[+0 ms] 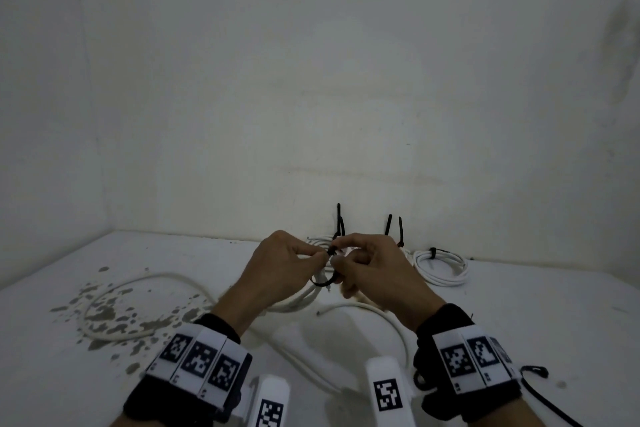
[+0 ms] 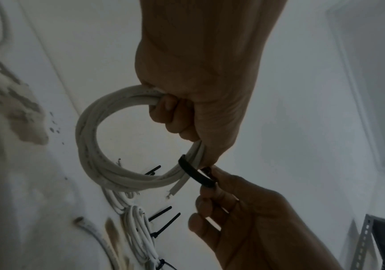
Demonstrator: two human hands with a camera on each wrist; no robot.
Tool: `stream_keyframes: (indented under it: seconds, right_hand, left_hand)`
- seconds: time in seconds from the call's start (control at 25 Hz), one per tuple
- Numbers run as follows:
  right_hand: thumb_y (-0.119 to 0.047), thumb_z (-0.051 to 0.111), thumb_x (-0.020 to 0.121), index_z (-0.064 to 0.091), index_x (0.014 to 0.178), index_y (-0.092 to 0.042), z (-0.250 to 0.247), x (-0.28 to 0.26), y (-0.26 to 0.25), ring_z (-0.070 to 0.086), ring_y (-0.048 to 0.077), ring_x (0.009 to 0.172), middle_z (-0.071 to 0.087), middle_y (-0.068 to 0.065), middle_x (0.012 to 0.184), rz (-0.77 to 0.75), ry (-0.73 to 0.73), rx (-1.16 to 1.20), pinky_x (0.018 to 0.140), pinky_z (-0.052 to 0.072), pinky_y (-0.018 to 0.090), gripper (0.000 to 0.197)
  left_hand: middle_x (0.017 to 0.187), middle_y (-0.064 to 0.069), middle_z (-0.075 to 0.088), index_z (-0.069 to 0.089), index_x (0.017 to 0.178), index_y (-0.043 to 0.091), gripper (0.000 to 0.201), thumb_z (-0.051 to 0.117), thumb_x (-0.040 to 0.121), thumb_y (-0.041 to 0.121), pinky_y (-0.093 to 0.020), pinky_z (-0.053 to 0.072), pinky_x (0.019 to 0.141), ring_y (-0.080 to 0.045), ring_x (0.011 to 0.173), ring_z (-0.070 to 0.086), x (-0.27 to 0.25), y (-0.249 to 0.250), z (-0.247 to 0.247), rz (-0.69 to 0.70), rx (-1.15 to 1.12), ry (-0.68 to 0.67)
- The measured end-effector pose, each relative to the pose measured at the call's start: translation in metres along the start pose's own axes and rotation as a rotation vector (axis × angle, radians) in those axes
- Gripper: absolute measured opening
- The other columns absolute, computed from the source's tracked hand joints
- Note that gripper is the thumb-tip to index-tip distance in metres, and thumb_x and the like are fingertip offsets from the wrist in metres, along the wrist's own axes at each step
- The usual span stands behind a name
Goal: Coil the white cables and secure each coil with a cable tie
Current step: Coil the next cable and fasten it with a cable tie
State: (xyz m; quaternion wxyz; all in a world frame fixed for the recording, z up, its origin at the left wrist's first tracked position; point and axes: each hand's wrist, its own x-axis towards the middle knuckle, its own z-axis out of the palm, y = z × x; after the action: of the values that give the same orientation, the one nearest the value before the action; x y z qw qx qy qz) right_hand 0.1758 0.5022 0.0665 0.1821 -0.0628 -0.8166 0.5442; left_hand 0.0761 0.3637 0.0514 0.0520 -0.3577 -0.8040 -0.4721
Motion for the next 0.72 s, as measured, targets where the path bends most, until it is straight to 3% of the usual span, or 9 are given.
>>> stream_keyframes:
  seconds: [0.08, 0.16, 0.24, 0.32, 0.44, 0.56, 0.64, 0.68, 0.72]
  right_hand:
    - [-0.007, 0.067, 0.093, 0.070, 0.103, -0.004, -0.005, 0.000, -0.001, 0.062, 0.018, 0.057, 0.072, 0.012, 0.070, 0.029, -0.042, 0.101, 0.058, 0.055, 0.030, 0.011]
    - [-0.006, 0.068, 0.092, 0.073, 0.096, 0.002, -0.012, 0.000, 0.000, 0.060, 0.017, 0.061, 0.070, 0.014, 0.075, 0.023, -0.008, 0.219, 0.059, 0.056, 0.030, 0.011]
    - [-0.006, 0.069, 0.091, 0.074, 0.088, 0.005, -0.013, 0.002, 0.002, 0.060, 0.017, 0.063, 0.070, 0.009, 0.074, -0.025, 0.082, 0.281, 0.060, 0.056, 0.031, 0.013]
    - [-0.014, 0.069, 0.092, 0.074, 0.081, -0.002, -0.010, 0.005, 0.000, 0.063, 0.016, 0.061, 0.070, 0.003, 0.067, -0.092, 0.214, 0.149, 0.059, 0.056, 0.030, 0.017]
    - [-0.027, 0.065, 0.095, 0.070, 0.079, -0.014, -0.006, 0.006, -0.006, 0.061, 0.006, 0.066, 0.066, -0.009, 0.069, -0.186, 0.419, -0.327, 0.060, 0.046, 0.018, 0.022]
    - [-0.029, 0.054, 0.100, 0.059, 0.083, -0.015, -0.004, 0.003, -0.011, 0.059, 0.016, 0.075, 0.065, -0.005, 0.079, -0.209, 0.522, -0.591, 0.061, 0.041, 0.031, 0.023]
    - [-0.025, 0.052, 0.102, 0.053, 0.081, -0.015, -0.004, 0.002, -0.013, 0.056, 0.015, 0.068, 0.061, -0.003, 0.075, -0.202, 0.558, -0.598, 0.057, 0.038, 0.027, 0.024]
    - [-0.022, 0.052, 0.101, 0.054, 0.079, -0.013, -0.006, 0.003, -0.014, 0.057, 0.012, 0.063, 0.061, -0.003, 0.070, -0.191, 0.580, -0.497, 0.056, 0.040, 0.022, 0.024]
    - [-0.019, 0.053, 0.100, 0.056, 0.078, -0.010, -0.007, 0.003, -0.016, 0.061, 0.011, 0.059, 0.063, -0.001, 0.065, -0.167, 0.592, -0.323, 0.057, 0.045, 0.018, 0.024]
  left_hand:
    - [0.069, 0.010, 0.074, 0.077, 0.072, 0.045, 0.019, 0.066, 0.085, 0.036, -0.041, 0.055, 0.063, -0.027, 0.065, 0.069, 0.000, 0.004, -0.001, 0.007, -0.017, -0.024]
    - [0.069, 0.014, 0.074, 0.081, 0.077, 0.033, 0.017, 0.068, 0.088, 0.033, -0.030, 0.049, 0.055, -0.015, 0.052, 0.063, 0.000, 0.010, -0.002, -0.001, -0.071, -0.036]
    - [0.076, 0.012, 0.075, 0.082, 0.081, 0.022, 0.019, 0.067, 0.090, 0.029, -0.015, 0.047, 0.057, -0.001, 0.054, 0.062, -0.001, 0.016, 0.000, -0.022, -0.163, -0.026]
    - [0.084, 0.003, 0.077, 0.081, 0.078, 0.021, 0.024, 0.066, 0.092, 0.032, -0.010, 0.040, 0.057, 0.001, 0.053, 0.058, -0.005, 0.022, 0.005, -0.050, -0.243, -0.017]
    - [0.086, 0.002, 0.077, 0.080, 0.081, 0.023, 0.025, 0.062, 0.093, 0.036, -0.012, 0.039, 0.053, 0.001, 0.045, 0.049, -0.006, 0.022, 0.013, -0.088, -0.256, 0.015]
    - [0.090, 0.008, 0.077, 0.080, 0.085, 0.026, 0.029, 0.059, 0.095, 0.042, -0.022, 0.043, 0.058, -0.007, 0.054, 0.057, -0.005, 0.019, 0.019, -0.076, -0.216, 0.034]
    - [0.094, 0.010, 0.076, 0.080, 0.092, 0.023, 0.030, 0.057, 0.096, 0.041, -0.020, 0.046, 0.056, -0.003, 0.062, 0.068, -0.004, 0.017, 0.021, -0.042, -0.219, 0.060]
    - [0.091, 0.014, 0.071, 0.080, 0.097, 0.020, 0.030, 0.056, 0.097, 0.039, -0.013, 0.040, 0.050, 0.006, 0.064, 0.066, -0.004, 0.017, 0.021, -0.028, -0.224, 0.068]
    - [0.088, 0.019, 0.063, 0.079, 0.100, 0.019, 0.031, 0.055, 0.098, 0.038, -0.008, 0.034, 0.046, 0.013, 0.082, 0.039, -0.006, 0.016, 0.020, -0.031, -0.221, 0.078]
